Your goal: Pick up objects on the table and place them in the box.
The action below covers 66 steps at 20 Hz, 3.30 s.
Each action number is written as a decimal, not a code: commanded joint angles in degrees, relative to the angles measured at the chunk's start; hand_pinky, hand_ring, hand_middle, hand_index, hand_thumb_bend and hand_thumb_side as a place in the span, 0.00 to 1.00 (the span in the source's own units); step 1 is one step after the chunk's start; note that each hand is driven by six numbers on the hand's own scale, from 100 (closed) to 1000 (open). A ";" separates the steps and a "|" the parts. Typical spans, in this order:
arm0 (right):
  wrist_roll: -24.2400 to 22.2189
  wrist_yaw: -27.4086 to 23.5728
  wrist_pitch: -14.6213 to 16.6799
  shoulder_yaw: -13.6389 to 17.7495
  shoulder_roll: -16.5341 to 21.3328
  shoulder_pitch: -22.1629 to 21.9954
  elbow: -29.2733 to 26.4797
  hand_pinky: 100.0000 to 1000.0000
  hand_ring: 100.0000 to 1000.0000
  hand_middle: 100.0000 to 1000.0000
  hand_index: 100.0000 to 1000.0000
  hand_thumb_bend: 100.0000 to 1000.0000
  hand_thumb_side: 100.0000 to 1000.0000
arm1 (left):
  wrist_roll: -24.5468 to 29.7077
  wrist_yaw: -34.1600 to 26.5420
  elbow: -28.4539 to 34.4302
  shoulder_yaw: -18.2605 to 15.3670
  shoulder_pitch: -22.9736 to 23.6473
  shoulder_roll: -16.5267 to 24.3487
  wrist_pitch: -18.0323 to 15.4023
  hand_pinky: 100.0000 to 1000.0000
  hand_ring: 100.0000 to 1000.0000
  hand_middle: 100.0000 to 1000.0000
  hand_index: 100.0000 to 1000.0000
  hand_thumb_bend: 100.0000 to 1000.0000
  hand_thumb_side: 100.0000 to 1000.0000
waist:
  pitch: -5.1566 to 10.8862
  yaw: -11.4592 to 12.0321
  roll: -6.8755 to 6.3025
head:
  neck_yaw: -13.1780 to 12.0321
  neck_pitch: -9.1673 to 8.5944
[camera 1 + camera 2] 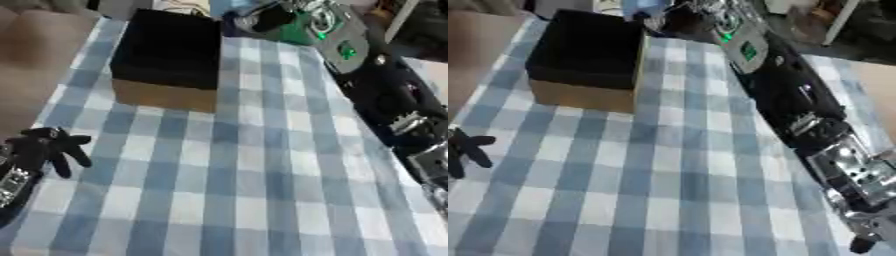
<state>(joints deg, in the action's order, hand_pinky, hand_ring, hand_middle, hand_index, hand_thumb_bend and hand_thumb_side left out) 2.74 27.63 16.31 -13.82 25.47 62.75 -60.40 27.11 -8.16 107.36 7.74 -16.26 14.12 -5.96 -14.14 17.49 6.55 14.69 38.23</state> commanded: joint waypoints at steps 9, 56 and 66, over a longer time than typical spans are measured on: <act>-0.52 3.55 1.29 -0.75 -3.07 2.33 2.59 0.67 0.86 0.40 0.66 0.38 0.00 | 1.57 -2.06 1.54 1.39 -2.79 -0.40 0.70 0.85 0.48 0.43 0.36 0.13 0.73 | 0.54 2.22 -0.06 | 3.05 -1.38; -4.46 -36.52 -14.86 3.88 15.60 -20.62 -34.11 0.65 0.97 0.62 0.87 0.17 0.22 | -2.20 1.19 0.20 -2.64 2.00 -0.74 -0.04 0.85 0.49 0.44 0.38 0.13 0.77 | 1.62 -11.74 -4.14 | -4.83 2.17; -0.37 -38.67 -16.31 7.45 17.81 -32.04 -41.06 0.65 0.98 0.61 0.86 0.10 0.31 | -4.18 3.69 -0.13 -4.38 3.67 -0.91 -0.59 0.85 0.49 0.45 0.43 0.12 0.80 | 0.85 -14.60 -4.78 | -9.01 3.38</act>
<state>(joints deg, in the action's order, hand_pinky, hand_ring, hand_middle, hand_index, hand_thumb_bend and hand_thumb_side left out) 1.82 -10.74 0.09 -7.60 41.14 30.24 -99.69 23.30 -4.77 106.61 3.93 -12.34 13.05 -6.44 -14.10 2.87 1.85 6.17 41.27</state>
